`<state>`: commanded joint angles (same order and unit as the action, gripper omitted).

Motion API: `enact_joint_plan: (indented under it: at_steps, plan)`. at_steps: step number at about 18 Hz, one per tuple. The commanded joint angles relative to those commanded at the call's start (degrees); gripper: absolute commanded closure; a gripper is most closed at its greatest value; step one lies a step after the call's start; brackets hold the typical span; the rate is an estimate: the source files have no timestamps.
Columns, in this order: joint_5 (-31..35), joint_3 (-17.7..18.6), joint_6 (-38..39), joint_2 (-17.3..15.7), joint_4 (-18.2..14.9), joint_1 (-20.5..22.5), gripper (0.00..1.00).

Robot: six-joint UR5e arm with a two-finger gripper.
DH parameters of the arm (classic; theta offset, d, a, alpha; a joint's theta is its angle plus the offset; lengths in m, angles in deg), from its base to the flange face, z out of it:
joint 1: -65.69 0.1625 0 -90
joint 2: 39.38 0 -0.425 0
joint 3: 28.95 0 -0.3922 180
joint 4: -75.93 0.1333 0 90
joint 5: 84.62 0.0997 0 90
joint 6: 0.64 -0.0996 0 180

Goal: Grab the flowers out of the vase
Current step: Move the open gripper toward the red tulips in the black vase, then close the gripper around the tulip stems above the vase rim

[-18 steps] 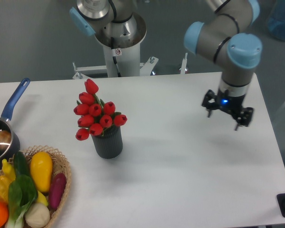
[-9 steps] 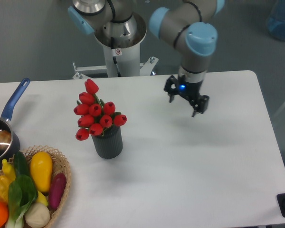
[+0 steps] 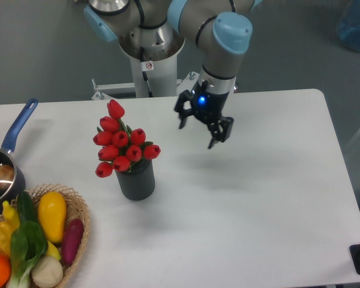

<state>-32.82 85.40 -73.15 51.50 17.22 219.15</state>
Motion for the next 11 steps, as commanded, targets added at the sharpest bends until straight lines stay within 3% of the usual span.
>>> enact_joint_plan:
  at_steps: [3, 11]
  plan:
    - [-7.8, 0.0, -0.2, 0.2, 0.0, -0.3, 0.00]
    - [-11.5, 0.9, -4.7, 1.1, 0.2, -4.1, 0.00]
